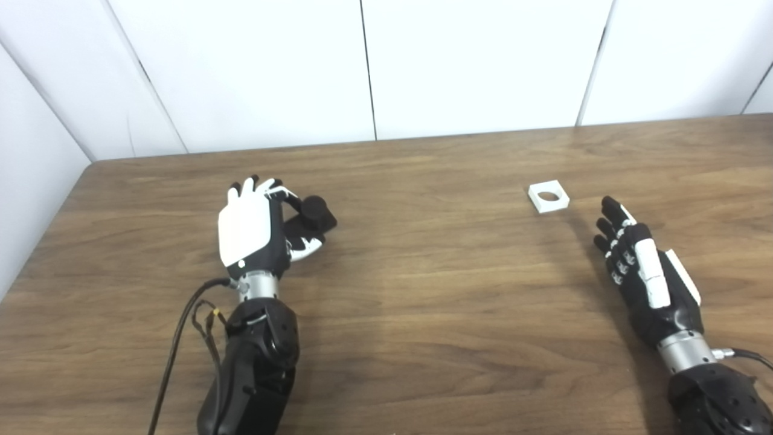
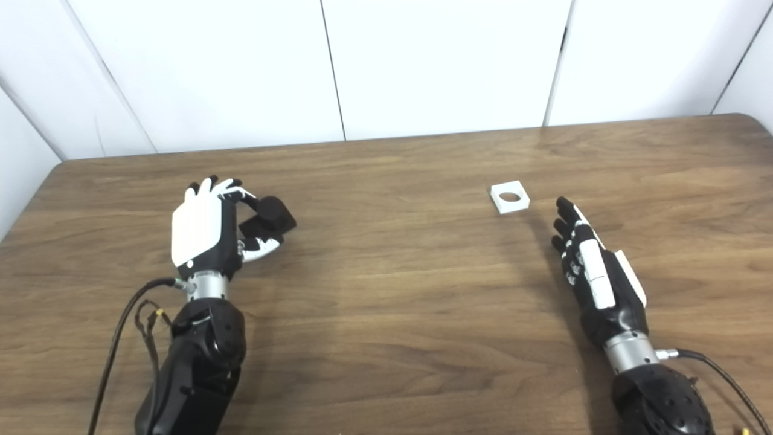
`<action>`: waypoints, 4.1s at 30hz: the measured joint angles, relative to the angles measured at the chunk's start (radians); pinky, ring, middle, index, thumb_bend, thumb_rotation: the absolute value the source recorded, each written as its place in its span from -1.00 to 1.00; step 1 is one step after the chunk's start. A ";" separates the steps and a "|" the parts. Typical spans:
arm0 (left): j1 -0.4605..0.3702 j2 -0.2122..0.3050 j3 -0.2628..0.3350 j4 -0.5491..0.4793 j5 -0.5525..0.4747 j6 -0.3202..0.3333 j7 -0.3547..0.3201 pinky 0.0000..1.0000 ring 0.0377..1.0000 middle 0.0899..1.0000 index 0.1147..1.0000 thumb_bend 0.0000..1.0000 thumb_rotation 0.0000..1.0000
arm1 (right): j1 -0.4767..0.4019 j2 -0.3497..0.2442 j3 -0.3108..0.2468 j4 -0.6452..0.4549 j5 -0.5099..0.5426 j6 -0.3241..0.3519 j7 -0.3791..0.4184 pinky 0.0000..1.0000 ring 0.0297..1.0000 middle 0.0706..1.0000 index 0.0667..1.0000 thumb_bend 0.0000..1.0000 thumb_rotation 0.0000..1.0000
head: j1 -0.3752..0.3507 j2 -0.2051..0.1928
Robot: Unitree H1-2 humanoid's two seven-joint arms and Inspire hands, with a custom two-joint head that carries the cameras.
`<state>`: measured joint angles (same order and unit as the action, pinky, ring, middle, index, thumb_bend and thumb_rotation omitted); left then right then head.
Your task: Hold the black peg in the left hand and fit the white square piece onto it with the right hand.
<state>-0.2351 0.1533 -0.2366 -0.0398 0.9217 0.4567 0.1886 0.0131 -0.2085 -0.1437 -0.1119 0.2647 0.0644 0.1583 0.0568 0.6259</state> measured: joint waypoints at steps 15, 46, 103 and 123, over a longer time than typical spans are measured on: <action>0.073 -0.060 -0.090 -0.079 0.038 -0.005 -0.047 1.00 0.91 0.69 -0.16 0.02 -0.83 | -0.002 0.005 0.008 -0.001 -0.016 0.001 -0.004 1.00 1.00 1.00 0.94 0.30 0.84 | -0.009 0.006; 0.187 -0.130 -0.219 -0.096 0.086 -0.090 0.009 1.00 0.91 0.68 -0.15 0.03 -0.84 | 0.005 0.010 0.010 -0.033 -0.012 0.037 -0.005 1.00 1.00 1.00 0.96 0.30 0.80 | -0.021 0.020; 0.255 -0.154 -0.237 -0.128 0.103 -0.164 0.022 1.00 0.90 0.67 -0.15 0.03 -0.83 | -0.751 -0.364 0.440 0.522 -0.851 -0.023 0.169 0.88 0.98 0.83 0.31 0.94 -0.76 | -0.060 -0.011; 0.248 -0.156 -0.237 -0.116 0.105 -0.166 0.034 1.00 0.90 0.67 -0.16 0.02 -0.83 | -0.780 -0.379 0.504 0.540 -0.913 -0.001 0.321 0.88 1.00 0.87 0.33 0.94 -0.67 | -0.058 -0.011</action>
<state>0.0129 -0.0029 -0.4736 -0.1556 1.0266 0.2912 0.2229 -0.7673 -0.5870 0.3601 0.4277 -0.6484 0.0637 0.4789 -0.0015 0.6151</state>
